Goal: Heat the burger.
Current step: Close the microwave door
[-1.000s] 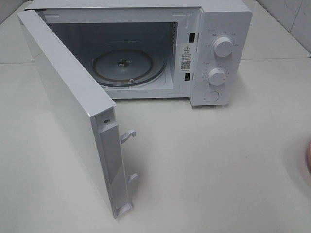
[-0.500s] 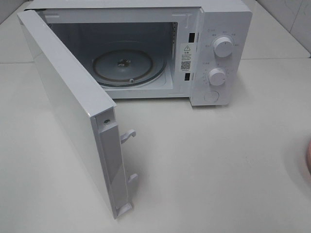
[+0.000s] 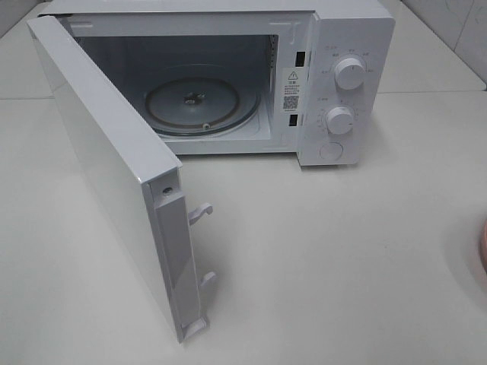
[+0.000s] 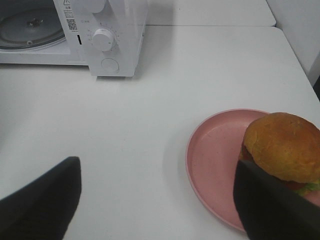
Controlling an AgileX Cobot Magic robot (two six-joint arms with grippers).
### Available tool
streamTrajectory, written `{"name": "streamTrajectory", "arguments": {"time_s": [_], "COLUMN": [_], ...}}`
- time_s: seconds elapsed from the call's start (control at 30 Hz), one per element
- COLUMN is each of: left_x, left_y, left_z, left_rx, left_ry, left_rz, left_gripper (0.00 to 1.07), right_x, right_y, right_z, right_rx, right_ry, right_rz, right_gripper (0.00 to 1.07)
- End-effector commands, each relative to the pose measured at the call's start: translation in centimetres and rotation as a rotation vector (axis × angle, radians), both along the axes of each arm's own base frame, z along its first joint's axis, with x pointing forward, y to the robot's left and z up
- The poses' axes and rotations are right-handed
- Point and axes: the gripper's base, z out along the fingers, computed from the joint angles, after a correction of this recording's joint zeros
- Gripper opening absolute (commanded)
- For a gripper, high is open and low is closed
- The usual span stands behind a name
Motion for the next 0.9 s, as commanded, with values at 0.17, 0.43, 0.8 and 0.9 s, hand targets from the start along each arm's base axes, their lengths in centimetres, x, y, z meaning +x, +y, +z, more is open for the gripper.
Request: {"name": "streamTrajectory", "arguments": {"time_s": [0.17,0.43,0.8,0.9], "left_x": [-0.22,-0.22,-0.22,-0.22], "left_y": [0.02,0.02,0.02,0.02], "left_z": [-0.05,-0.05,-0.05,-0.05], "left_rx": [0.0,0.0,0.0,0.0], "left_ry": [-0.02,-0.02,-0.02,-0.02], "left_rz": [0.004,0.004,0.004,0.004], "left_gripper": [1.01,1.01,1.01,1.01], "right_x": [-0.43,-0.43,-0.43,-0.43], "right_y": [-0.08,-0.08,-0.08,-0.08], "right_z": [-0.06,-0.06,-0.06,-0.06], "right_rx": [0.009,0.008,0.008,0.008], "right_ry": [-0.026,-0.026,-0.026,-0.026], "right_rz": [-0.009,-0.008,-0.008,-0.008], "right_gripper": [0.76,0.76,0.76,0.76]}}
